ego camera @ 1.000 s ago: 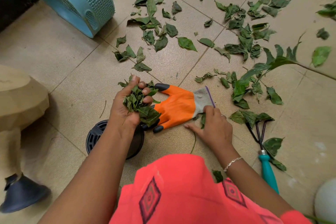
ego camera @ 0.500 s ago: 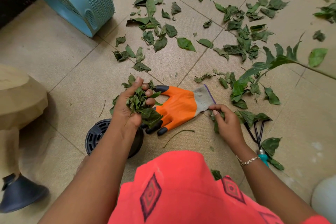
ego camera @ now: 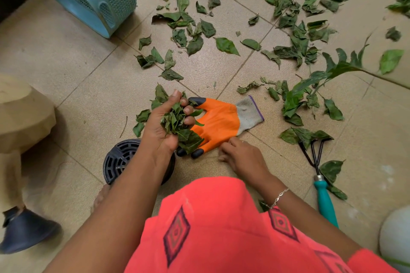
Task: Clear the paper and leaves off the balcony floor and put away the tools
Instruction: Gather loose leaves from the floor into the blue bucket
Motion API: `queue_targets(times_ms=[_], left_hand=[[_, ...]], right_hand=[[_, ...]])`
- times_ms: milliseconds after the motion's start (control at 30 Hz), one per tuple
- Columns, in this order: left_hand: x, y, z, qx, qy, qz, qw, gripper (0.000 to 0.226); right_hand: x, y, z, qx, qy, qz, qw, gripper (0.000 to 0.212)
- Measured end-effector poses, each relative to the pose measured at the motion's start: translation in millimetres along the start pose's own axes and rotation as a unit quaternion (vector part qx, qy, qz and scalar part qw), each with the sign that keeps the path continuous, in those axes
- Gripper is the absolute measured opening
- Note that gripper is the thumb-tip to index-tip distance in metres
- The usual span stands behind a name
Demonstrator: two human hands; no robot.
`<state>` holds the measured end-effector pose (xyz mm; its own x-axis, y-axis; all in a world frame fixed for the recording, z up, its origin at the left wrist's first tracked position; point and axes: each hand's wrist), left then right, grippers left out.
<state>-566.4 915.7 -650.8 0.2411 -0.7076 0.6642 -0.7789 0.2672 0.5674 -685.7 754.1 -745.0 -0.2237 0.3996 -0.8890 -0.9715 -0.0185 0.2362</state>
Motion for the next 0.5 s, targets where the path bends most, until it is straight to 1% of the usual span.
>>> queue_targets(times_ms=[67, 100, 167, 200, 267, 333, 367, 433, 500], left_hand=[[1.6, 0.3, 1.3, -0.002, -0.003, 0.009, 1.0, 0.014], [2.3, 0.6, 1.8, -0.005, -0.005, 0.013, 1.0, 0.013], [2.2, 0.4, 3.6, -0.014, -0.011, 0.016, 1.0, 0.015], [1.3, -0.1, 5.3, -0.018, -0.014, 0.015, 1.0, 0.016], [-0.1, -0.3, 9.1, -0.03, -0.022, 0.014, 0.999, 0.016], [-0.2, 0.0, 13.8, -0.043, -0.025, 0.014, 0.999, 0.016], [0.3, 0.2, 16.0, -0.046, -0.025, 0.014, 0.999, 0.016], [2.6, 0.7, 19.4, -0.044, -0.03, 0.017, 0.998, 0.016], [5.2, 1.4, 21.5, -0.044, -0.038, 0.026, 0.998, 0.014]], right_hand=[[-15.0, 4.2, -12.3, 0.019, -0.108, 0.03, 0.994, 0.027], [-23.0, 8.8, -20.8, 0.033, -0.143, 0.034, 0.989, 0.022], [-34.2, 24.4, -40.2, 0.025, -0.145, 0.027, 0.989, 0.016], [-37.5, 35.9, -49.3, 0.005, -0.122, 0.026, 0.992, 0.019], [-37.7, 61.5, -63.3, -0.055, -0.015, 0.036, 0.998, 0.03], [-28.5, 85.2, -67.6, -0.107, 0.123, 0.044, 0.986, 0.039], [-21.8, 93.3, -67.1, -0.124, 0.158, 0.042, 0.979, 0.038], [-9.6, 99.5, -65.7, -0.139, 0.162, 0.024, 0.977, 0.027], [-4.1, 97.2, -66.2, -0.119, 0.133, 0.005, 0.984, 0.019]])
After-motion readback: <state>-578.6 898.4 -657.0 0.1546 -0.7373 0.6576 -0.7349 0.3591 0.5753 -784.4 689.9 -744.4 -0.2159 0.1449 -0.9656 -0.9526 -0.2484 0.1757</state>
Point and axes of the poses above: each hand's wrist, its own y-axis away from the middle knuckle, its own x-axis out of the palm, z = x × y, and after that the axes turned 7 degrees about x, right-handed
